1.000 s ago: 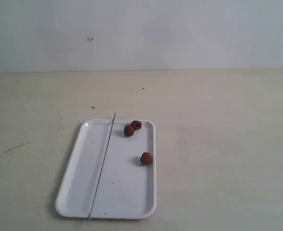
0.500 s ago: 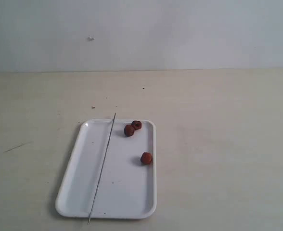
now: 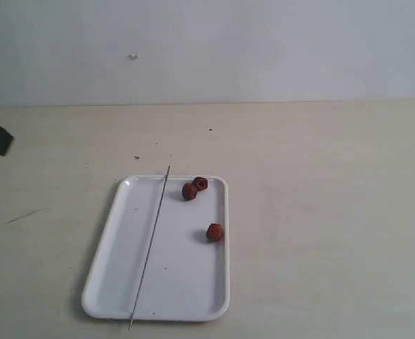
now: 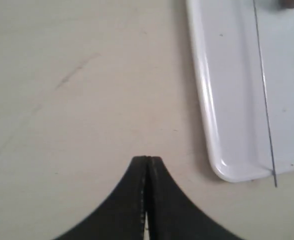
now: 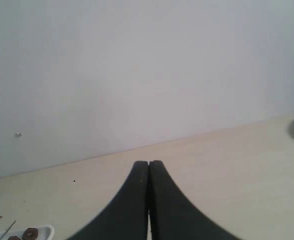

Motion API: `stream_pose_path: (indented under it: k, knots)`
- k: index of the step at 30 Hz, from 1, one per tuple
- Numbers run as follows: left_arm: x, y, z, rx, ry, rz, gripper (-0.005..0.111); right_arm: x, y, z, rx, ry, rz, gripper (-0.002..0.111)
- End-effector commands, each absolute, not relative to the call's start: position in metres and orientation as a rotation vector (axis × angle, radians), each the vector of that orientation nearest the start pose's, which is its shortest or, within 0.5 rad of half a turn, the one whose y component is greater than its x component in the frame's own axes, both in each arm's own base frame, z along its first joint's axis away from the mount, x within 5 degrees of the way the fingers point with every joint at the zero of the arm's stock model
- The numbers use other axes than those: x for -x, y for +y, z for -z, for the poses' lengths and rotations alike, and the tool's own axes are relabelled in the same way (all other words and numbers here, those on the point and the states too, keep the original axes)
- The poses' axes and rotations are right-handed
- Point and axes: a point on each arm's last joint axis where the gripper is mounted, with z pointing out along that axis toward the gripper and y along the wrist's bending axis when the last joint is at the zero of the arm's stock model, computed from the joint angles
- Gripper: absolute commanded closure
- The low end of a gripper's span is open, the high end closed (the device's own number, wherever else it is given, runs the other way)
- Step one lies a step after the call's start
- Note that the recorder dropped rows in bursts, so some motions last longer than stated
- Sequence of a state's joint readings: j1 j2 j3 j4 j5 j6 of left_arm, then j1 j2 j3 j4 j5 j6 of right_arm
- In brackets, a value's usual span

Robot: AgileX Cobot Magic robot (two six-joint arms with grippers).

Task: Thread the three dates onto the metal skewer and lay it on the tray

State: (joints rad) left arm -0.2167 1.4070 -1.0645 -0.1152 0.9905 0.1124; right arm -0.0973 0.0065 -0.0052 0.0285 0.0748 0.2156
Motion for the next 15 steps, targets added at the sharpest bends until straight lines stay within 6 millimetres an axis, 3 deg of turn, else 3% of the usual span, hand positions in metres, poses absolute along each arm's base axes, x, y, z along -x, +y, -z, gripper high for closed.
stream_pose_path:
  k: [1,4,10,15]
  knots:
    - [-0.267,-0.113,-0.243,-0.516,2.885,0.237,0.107,-0.056,-0.006,-0.207,-0.263,1.526,-0.108,0.108]
    - [-0.271,-0.14,-0.219,-0.572,2.913,0.241,0.107,-0.056,-0.006,-0.207,-0.263,1.526,-0.108,0.108]
    - [-0.275,-0.175,-0.194,-0.59,2.97,0.254,0.105,-0.056,-0.006,-0.207,-0.263,1.526,-0.108,0.108]
    - [-0.276,-0.199,-0.186,-0.651,2.97,0.278,0.082,-0.056,-0.006,-0.207,-0.263,1.526,-0.108,0.108]
